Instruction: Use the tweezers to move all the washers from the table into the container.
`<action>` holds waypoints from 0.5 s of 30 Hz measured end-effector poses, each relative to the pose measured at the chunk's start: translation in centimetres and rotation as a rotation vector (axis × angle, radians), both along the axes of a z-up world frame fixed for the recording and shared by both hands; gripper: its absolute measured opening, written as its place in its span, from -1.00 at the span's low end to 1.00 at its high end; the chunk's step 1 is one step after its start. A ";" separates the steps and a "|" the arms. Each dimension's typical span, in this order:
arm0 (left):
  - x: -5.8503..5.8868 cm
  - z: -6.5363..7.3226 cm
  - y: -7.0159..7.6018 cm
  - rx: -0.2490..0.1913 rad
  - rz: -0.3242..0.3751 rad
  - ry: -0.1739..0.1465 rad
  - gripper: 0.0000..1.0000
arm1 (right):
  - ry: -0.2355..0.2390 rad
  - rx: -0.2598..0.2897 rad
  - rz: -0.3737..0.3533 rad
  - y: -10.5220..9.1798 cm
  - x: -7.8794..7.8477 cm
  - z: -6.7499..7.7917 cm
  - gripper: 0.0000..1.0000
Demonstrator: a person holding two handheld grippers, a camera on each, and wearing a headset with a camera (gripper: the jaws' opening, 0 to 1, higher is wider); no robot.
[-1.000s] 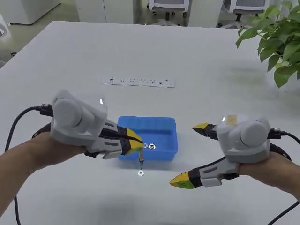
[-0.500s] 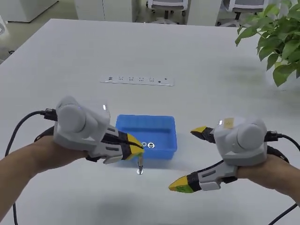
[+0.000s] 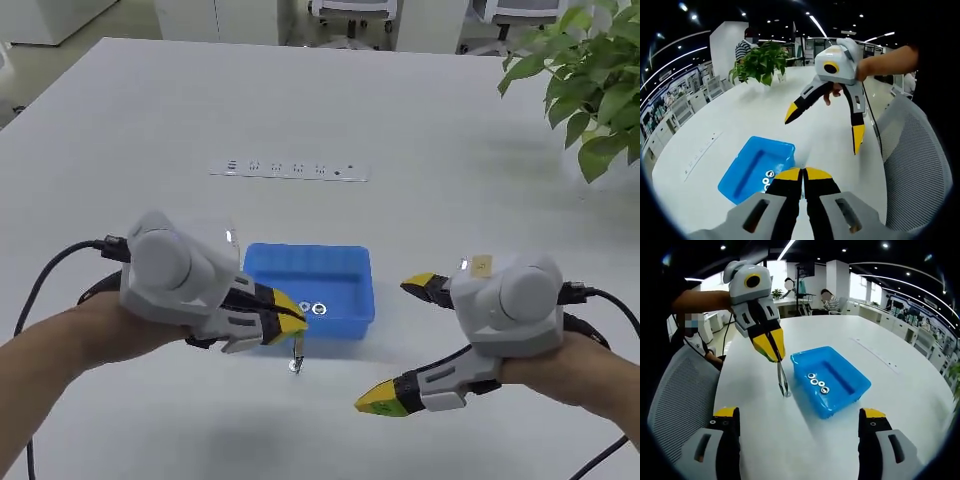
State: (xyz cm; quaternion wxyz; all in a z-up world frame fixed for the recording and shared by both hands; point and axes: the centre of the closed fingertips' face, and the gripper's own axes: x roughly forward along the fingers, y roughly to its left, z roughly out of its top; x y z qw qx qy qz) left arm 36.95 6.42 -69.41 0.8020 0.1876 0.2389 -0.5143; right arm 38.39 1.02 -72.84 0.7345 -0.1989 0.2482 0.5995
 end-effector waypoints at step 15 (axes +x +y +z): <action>0.2 -0.5 0.3 0.007 -0.023 0.000 -0.90 | -0.002 0.004 0.066 0.8 -0.7 -0.1 0.76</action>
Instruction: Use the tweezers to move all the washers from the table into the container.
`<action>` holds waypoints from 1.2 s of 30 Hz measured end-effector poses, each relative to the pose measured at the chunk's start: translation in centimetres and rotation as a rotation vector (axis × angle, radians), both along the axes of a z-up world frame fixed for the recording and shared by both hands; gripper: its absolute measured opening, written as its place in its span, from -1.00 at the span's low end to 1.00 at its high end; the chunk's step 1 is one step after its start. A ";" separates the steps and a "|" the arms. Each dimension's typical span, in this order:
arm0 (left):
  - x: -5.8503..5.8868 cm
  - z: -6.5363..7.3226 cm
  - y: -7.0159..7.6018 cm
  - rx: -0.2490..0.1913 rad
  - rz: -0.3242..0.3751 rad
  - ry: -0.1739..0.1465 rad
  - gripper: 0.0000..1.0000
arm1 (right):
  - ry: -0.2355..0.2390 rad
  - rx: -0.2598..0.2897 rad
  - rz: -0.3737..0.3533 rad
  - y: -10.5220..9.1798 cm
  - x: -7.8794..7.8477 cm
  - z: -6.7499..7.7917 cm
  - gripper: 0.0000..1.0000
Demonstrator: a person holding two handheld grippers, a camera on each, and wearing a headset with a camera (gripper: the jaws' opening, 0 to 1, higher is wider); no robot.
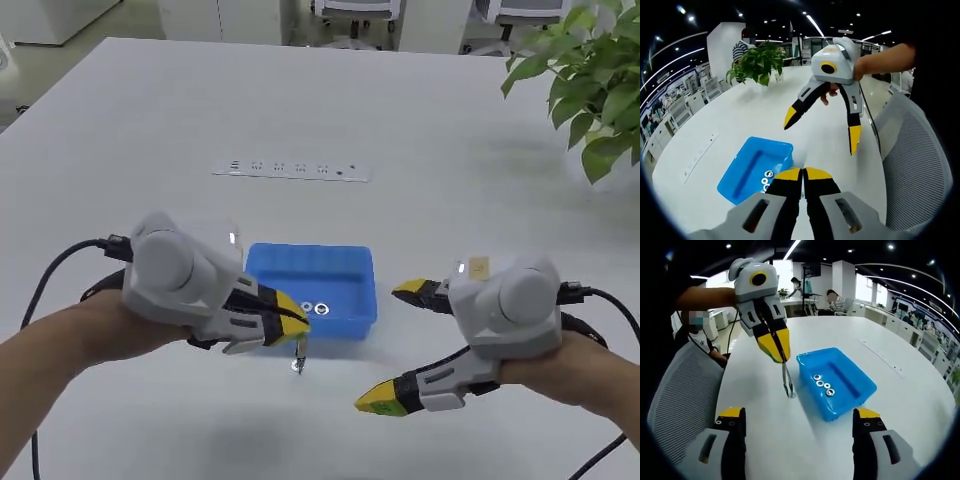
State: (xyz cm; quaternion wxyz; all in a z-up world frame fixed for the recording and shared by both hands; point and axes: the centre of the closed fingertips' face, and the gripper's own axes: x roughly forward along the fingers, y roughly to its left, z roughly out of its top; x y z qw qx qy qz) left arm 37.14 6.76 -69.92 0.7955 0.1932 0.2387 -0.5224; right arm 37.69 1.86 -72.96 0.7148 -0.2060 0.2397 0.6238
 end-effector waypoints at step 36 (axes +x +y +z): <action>-0.3 -0.2 0.0 0.016 -0.018 0.001 -0.90 | -0.080 -0.059 0.337 6.5 -1.1 -1.7 -0.49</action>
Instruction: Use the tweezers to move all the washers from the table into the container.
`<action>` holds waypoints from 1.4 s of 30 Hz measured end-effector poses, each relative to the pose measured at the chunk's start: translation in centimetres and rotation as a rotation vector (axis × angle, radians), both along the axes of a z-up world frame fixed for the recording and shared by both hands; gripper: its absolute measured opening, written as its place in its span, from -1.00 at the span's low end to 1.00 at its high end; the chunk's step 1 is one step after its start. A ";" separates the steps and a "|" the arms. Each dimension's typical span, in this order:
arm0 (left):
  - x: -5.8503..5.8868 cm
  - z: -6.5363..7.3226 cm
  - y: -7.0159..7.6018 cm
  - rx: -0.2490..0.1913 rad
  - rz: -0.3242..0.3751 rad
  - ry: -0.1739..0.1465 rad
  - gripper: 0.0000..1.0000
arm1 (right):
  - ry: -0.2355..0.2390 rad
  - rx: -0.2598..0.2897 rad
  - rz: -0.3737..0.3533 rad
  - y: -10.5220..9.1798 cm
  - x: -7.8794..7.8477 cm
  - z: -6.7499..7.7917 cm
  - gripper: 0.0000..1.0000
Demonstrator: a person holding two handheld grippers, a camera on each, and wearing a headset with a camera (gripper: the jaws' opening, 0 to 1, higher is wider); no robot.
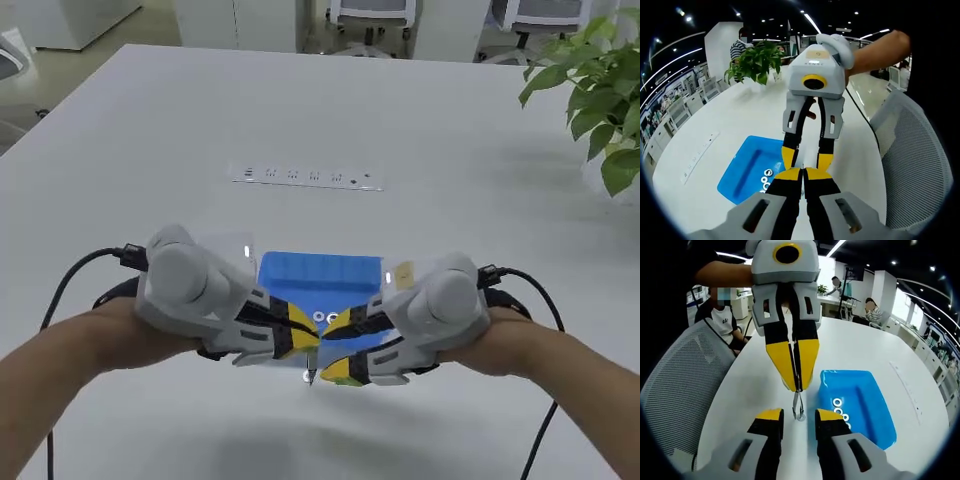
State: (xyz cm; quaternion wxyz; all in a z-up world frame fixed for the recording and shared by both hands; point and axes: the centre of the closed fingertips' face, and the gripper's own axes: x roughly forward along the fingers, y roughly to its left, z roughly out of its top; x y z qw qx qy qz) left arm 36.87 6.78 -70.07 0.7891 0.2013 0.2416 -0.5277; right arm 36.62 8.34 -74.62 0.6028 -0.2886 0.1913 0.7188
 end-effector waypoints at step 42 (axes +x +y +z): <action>-0.3 0.2 -0.2 0.013 -0.009 -0.001 -0.88 | -0.016 -0.035 0.075 1.0 -0.6 -0.9 -0.86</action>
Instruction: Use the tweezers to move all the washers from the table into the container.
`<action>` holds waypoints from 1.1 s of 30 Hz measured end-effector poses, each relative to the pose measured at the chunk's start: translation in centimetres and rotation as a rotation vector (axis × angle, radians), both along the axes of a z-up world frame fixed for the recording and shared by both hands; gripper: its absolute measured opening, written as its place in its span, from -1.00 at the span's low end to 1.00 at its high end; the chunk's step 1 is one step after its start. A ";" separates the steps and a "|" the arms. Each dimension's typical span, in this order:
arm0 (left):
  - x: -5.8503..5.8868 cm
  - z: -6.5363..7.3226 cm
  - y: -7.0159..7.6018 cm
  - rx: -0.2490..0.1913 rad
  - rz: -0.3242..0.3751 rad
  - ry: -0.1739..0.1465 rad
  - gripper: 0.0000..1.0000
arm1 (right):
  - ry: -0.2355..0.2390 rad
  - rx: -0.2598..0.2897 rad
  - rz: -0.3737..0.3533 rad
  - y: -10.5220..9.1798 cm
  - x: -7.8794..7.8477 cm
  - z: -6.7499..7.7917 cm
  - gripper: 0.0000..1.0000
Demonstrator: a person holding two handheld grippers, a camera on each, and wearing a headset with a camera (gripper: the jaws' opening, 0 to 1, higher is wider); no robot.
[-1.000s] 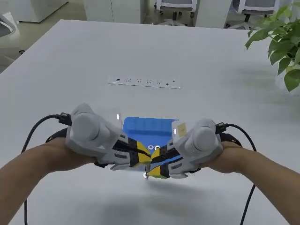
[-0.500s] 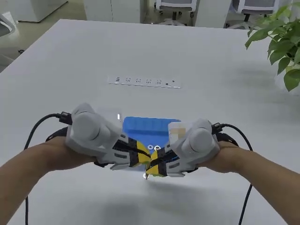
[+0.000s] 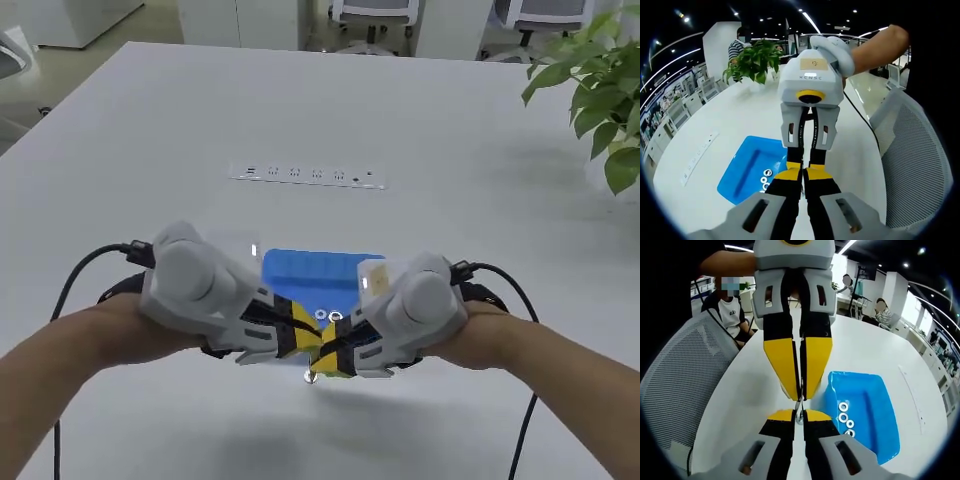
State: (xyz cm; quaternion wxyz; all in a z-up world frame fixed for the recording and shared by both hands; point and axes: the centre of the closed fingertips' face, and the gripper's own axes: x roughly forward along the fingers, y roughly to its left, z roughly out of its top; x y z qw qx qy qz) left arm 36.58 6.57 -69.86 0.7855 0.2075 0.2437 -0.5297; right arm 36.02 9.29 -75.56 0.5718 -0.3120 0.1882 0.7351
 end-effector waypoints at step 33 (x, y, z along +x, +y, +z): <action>-0.2 3.1 1.6 -0.164 0.179 -0.023 0.32 | -0.021 0.034 -0.031 0.4 1.2 4.9 -0.86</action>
